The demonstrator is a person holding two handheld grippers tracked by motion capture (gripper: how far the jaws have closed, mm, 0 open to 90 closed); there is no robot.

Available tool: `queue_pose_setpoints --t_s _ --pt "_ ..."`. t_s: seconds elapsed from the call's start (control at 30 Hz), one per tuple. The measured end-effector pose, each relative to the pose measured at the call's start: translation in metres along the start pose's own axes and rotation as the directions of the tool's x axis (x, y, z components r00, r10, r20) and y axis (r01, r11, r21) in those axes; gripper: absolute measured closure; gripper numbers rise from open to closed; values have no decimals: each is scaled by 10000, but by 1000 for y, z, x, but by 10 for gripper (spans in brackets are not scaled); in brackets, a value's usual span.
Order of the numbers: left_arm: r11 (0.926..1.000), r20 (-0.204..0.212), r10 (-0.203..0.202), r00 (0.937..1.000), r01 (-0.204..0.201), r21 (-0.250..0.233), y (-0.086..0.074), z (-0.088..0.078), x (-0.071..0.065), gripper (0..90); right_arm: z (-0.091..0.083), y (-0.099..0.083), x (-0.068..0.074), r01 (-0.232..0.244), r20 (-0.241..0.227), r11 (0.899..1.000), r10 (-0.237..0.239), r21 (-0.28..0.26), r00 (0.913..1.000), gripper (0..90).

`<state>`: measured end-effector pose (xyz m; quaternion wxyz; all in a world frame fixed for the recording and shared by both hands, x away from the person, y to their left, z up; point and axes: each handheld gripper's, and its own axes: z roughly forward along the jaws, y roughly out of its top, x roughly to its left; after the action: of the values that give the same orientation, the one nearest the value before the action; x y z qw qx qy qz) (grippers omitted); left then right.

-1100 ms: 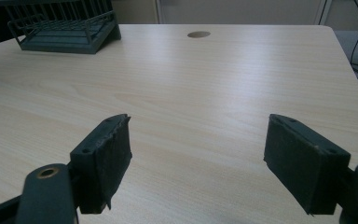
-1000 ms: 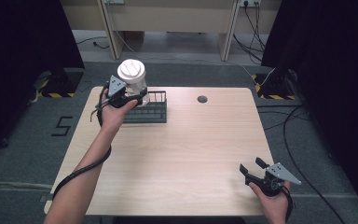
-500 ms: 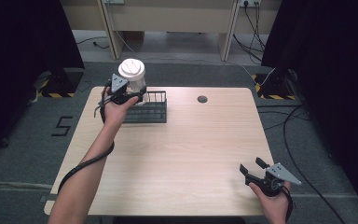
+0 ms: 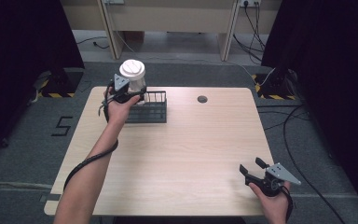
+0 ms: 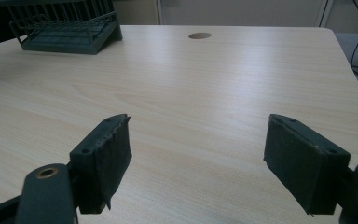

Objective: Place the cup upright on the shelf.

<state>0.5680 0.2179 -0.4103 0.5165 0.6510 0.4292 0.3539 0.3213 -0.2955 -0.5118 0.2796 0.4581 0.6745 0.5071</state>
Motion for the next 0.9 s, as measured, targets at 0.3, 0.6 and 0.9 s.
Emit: queue_pose_setpoints --t_s 0.3,0.6,0.9 --pt "9999 -311 -89 9995 92 100 -6 6 0 174 1 0 0 102 -8 9999 -102 45 9999 235" --pt "9988 -719 -222 9972 253 428 -22 10 0 173 0 0 0 97 -50 10000 -97 25 9999 234" --pt "9978 -889 -380 9953 427 517 -31 14 -2 173 0 0 0 112 -50 9999 -112 32 9999 233"
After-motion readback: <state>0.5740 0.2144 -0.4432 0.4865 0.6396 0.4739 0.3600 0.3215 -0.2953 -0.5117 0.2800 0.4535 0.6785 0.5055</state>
